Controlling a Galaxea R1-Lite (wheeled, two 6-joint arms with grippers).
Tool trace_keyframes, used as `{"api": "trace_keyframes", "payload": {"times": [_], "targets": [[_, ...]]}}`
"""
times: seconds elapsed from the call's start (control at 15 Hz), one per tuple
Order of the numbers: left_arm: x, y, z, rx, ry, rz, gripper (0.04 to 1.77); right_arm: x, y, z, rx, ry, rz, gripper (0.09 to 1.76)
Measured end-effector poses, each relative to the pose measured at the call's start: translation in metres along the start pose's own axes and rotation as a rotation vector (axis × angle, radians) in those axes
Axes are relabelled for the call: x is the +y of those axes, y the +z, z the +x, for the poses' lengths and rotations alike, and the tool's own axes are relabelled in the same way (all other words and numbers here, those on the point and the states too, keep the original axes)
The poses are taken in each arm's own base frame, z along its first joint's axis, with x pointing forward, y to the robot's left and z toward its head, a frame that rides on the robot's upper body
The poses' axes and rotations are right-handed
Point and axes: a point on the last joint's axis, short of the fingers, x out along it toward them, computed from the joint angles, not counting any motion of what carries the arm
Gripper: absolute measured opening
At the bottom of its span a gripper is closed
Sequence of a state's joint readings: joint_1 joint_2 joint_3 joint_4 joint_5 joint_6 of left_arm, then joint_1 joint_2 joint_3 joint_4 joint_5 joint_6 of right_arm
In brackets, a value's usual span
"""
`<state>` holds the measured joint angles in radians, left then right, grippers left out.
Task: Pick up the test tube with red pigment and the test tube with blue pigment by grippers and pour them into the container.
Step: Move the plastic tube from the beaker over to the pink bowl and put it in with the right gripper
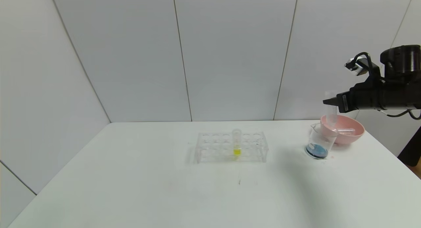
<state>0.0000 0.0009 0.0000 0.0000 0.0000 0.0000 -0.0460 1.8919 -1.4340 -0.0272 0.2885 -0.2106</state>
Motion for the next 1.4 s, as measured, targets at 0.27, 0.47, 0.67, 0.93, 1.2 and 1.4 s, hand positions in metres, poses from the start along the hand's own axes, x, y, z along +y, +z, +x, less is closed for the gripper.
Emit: {"api": "trace_keyframes", "payload": {"times": [0.27,0.47,0.67,0.93,1.2,1.4], "targets": [[0.000,0.000,0.000,0.000,0.000,0.000,1.76,0.005,0.004,-0.020,-0.215,-0.024,0.135,0.49],[0.000,0.000,0.000,0.000,0.000,0.000,1.76,0.002,0.007,-0.034,-0.251,-0.036,0.237,0.49],[0.000,0.000,0.000,0.000,0.000,0.000,1.76,0.001,-0.002,-0.039,-0.264,-0.043,0.233,0.49],[0.000,0.000,0.000,0.000,0.000,0.000,1.76,-0.008,-0.005,-0.048,-0.309,-0.080,0.199,0.49],[0.000,0.000,0.000,0.000,0.000,0.000,1.76,-0.032,-0.009,-0.043,-0.323,-0.144,0.194,0.49],[0.000,0.000,0.000,0.000,0.000,0.000,1.76,-0.054,-0.011,-0.030,-0.363,-0.187,0.186,0.49]]}}
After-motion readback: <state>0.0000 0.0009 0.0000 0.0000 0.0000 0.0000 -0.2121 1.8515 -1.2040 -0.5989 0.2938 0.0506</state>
